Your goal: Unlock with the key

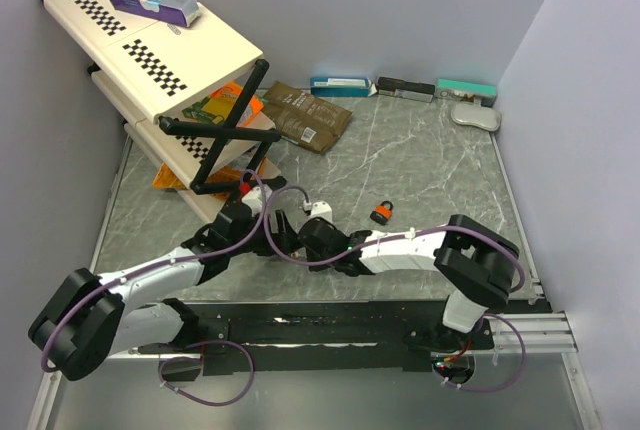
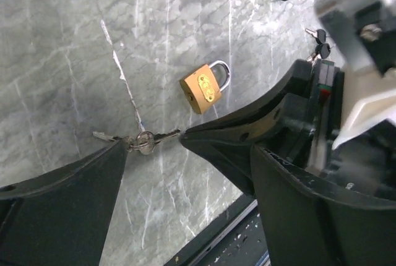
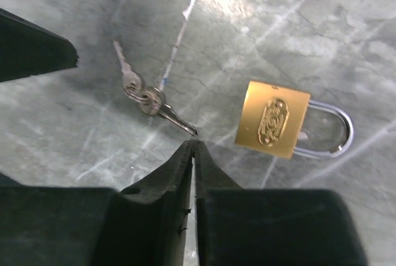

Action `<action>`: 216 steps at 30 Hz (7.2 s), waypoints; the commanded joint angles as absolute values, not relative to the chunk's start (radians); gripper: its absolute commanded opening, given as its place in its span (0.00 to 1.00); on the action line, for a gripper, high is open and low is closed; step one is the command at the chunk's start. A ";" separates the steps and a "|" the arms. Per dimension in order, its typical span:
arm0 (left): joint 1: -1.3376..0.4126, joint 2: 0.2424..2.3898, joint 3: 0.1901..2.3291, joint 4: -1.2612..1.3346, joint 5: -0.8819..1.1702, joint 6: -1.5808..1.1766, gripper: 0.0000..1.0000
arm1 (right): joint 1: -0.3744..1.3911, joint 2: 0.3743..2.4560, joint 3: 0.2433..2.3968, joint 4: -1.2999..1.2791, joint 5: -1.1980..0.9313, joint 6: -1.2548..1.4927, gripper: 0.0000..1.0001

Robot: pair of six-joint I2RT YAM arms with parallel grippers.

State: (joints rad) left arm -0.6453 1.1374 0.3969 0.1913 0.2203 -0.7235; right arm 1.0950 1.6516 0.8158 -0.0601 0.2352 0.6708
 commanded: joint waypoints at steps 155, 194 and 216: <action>-0.690 1.290 0.468 0.647 0.314 -1.006 0.01 | 0.838 1.074 0.371 0.531 -0.164 0.549 0.62; -0.687 1.261 0.440 0.854 0.617 -0.931 0.01 | 0.729 1.141 0.294 0.861 -0.489 0.673 0.00; -0.690 1.379 0.580 0.491 0.356 -0.560 0.99 | 0.580 0.945 0.282 0.365 -0.189 0.684 0.00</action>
